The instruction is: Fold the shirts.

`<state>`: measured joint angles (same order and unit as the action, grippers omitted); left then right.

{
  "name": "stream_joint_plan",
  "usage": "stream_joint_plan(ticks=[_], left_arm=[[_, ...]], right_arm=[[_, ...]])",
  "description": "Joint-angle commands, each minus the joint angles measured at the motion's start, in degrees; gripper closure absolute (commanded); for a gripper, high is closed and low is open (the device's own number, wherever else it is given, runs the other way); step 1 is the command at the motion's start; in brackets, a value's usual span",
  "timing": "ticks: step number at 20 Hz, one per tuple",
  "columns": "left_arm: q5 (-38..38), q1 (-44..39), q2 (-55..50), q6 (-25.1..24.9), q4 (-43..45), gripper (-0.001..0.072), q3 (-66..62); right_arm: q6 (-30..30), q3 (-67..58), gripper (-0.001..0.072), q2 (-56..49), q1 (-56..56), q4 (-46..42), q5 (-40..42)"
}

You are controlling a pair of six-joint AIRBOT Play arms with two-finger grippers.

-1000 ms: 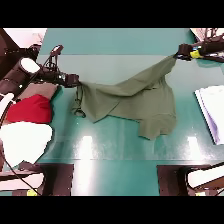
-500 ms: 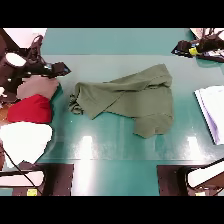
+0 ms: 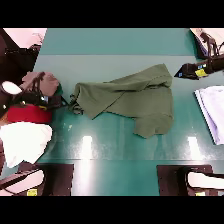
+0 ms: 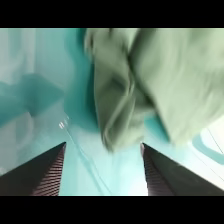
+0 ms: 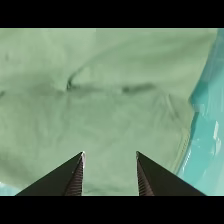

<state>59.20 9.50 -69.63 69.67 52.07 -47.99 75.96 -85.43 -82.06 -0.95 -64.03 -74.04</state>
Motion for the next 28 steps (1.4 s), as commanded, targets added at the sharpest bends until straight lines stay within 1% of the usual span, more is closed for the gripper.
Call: stream_joint_plan(ticks=[1, 3, 6, 8, 11, 13, 14, 15, 16, 18, 20, 22, 23, 24, 26, 28], left_arm=[[-6.1, -2.9, 3.1, -3.8, -6.0, 0.0165, 10.6], [-12.1, -7.1, 3.1, -3.5, -6.5, 0.0165, 12.2], [-21.7, -12.2, 3.1, 0.9, -6.4, 0.0165, 12.3], [-23.5, -13.9, 2.6, 3.1, -6.4, 0.0166, 12.3], [-21.9, -14.3, 0.5, 4.1, -6.8, 0.0176, 12.3], [-21.1, -14.3, 0.3, 4.0, -7.4, 0.0571, 12.3], [-20.6, -14.3, 0.3, 3.8, -8.7, 0.0680, 12.2], [-18.8, -14.2, 0.3, 3.8, -8.6, 0.0683, 11.3], [-14.5, -13.7, 0.7, 3.3, -7.9, 0.0684, 9.5], [-1.4, -11.6, 2.1, -1.2, -6.1, 0.0684, 3.5], [11.8, -8.1, 4.4, -4.9, -5.7, 0.0684, -3.7], [20.4, -4.5, 6.6, -5.6, -5.8, 0.0684, -10.2], [22.5, -3.2, 7.3, -5.6, -5.7, 0.0683, -12.3], [23.9, -2.1, 7.9, -5.6, -5.7, 0.0683, -13.8], [23.8, -1.5, 8.2, -5.6, -5.5, 0.0683, -14.6], [23.4, -1.5, 8.2, -5.6, -4.9, 0.0683, -14.6]], right_arm=[[-0.4, 8.3, 0.0349, 5.6, -0.1, 0.1, 3.3], [-0.4, 10.5, 0.0350, 7.6, -0.1, 0.0, 3.5], [-0.4, 12.0, 0.0349, 9.7, -0.1, 0.0, 3.6], [-0.4, 12.4, 0.0349, 10.9, -0.1, 0.0, 3.5], [-0.4, 12.4, 0.0350, 12.2, 0.3, 0.0, 4.0], [-0.4, 12.4, 0.0350, 13.1, 1.0, 0.0, 4.0], [-0.4, 12.4, 0.0350, 13.6, 1.3, 0.0, 3.9], [-0.4, 12.5, 0.0349, 14.0, 2.1, 0.0, 3.2], [-0.4, 12.5, 0.0350, 14.4, 3.1, 0.0, 1.7], [-0.4, 12.7, 0.0349, 15.2, 6.2, 0.0, -2.9], [-0.4, 16.1, 0.0350, 16.6, 10.0, -0.1, -5.3], [-0.4, 22.8, 0.0341, 18.2, 13.9, 0.0, -5.8], [-0.4, 26.7, 0.0237, 18.4, 15.5, 0.0, -6.0], [-0.4, 30.1, 0.0156, 18.0, 16.6, 0.0, -6.1], [-0.4, 36.1, 0.0159, 15.9, 17.9, 1.4, -5.8], [-1.7, 40.1, 0.0161, 12.5, 17.9, 5.6, -3.8]])
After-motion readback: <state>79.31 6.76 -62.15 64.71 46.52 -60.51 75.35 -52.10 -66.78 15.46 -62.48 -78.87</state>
